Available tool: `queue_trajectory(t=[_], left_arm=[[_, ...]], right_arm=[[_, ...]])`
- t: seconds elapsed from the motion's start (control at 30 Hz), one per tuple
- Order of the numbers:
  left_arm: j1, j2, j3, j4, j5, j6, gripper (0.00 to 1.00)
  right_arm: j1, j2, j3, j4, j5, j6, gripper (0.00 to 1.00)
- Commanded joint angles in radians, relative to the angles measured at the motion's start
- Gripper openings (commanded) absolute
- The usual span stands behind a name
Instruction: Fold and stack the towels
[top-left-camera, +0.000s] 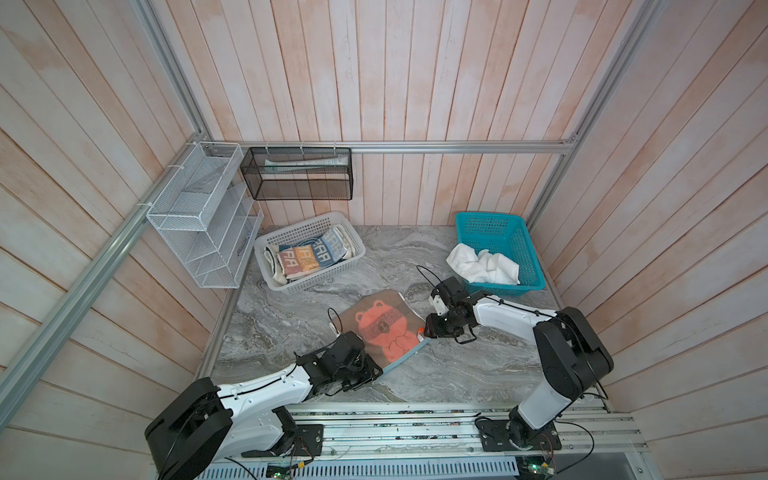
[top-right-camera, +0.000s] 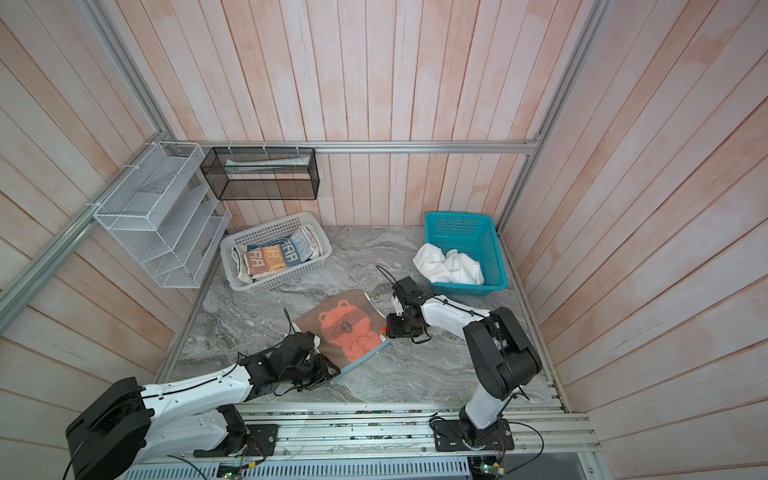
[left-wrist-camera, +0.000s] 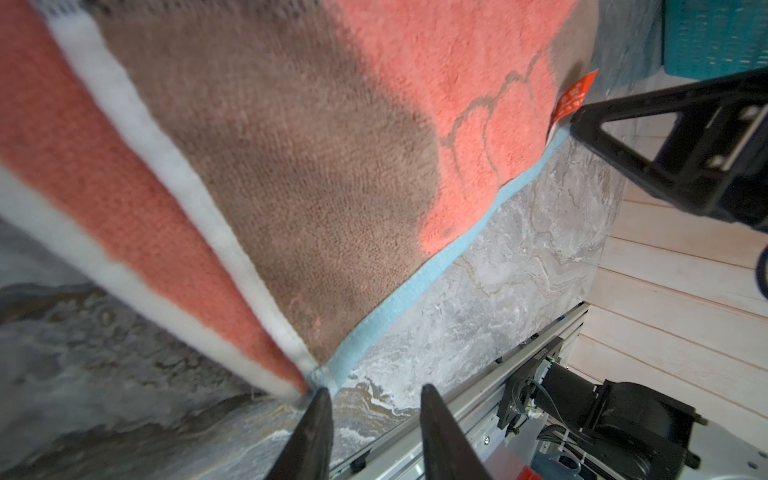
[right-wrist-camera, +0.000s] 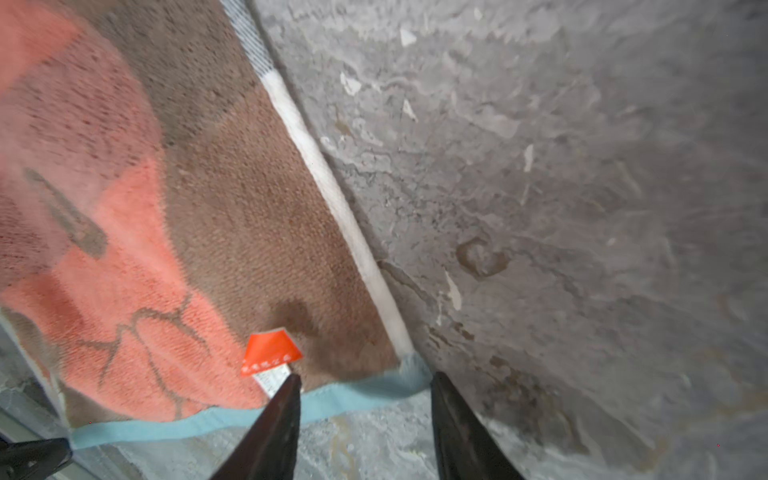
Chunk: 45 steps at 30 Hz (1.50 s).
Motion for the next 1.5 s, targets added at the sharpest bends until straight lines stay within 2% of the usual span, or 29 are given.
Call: queue_trajectory(t=[0.0, 0.1, 0.3, 0.43, 0.5, 0.63, 0.7, 0.87, 1.07, 1.2, 1.4, 1.47], left_arm=[[0.0, 0.035, -0.016, 0.053, 0.009, -0.011, 0.38], [0.003, 0.063, -0.005, 0.069, 0.008, -0.009, 0.39], [0.008, 0.09, 0.011, 0.038, 0.016, 0.0, 0.49], [0.008, 0.057, 0.0, 0.001, -0.006, -0.004, 0.51], [0.013, 0.048, -0.014, 0.013, -0.014, -0.012, 0.52], [0.049, 0.094, -0.007, 0.059, 0.006, 0.011, 0.51], [0.061, 0.117, 0.01, 0.069, 0.011, 0.027, 0.46], [0.08, 0.129, 0.049, 0.061, 0.012, 0.059, 0.23], [0.108, 0.065, 0.075, 0.002, 0.007, 0.098, 0.02], [0.131, -0.009, 0.109, -0.067, -0.007, 0.138, 0.0], [0.152, -0.09, 0.222, -0.171, -0.039, 0.27, 0.0], [0.159, -0.092, 0.267, -0.21, -0.042, 0.306, 0.0]], right_arm=[[0.0, 0.026, -0.034, 0.022, -0.034, 0.003, 0.52], [0.004, 0.025, -0.052, 0.021, -0.038, 0.01, 0.53], [0.011, 0.022, -0.086, 0.006, -0.017, 0.015, 0.52], [0.012, 0.017, -0.104, 0.005, -0.006, 0.024, 0.44], [0.016, 0.009, -0.103, 0.001, -0.004, 0.031, 0.36], [0.037, -0.004, -0.076, -0.026, 0.008, 0.035, 0.26], [0.048, -0.01, -0.054, -0.051, 0.023, 0.034, 0.23], [0.064, -0.037, -0.009, -0.102, 0.043, 0.038, 0.16], [0.07, -0.095, 0.015, -0.142, 0.048, 0.052, 0.16], [0.071, -0.144, 0.037, -0.176, 0.057, 0.065, 0.16], [0.071, -0.212, 0.061, -0.247, 0.087, 0.074, 0.17], [0.072, -0.233, 0.058, -0.257, 0.084, 0.079, 0.13]])
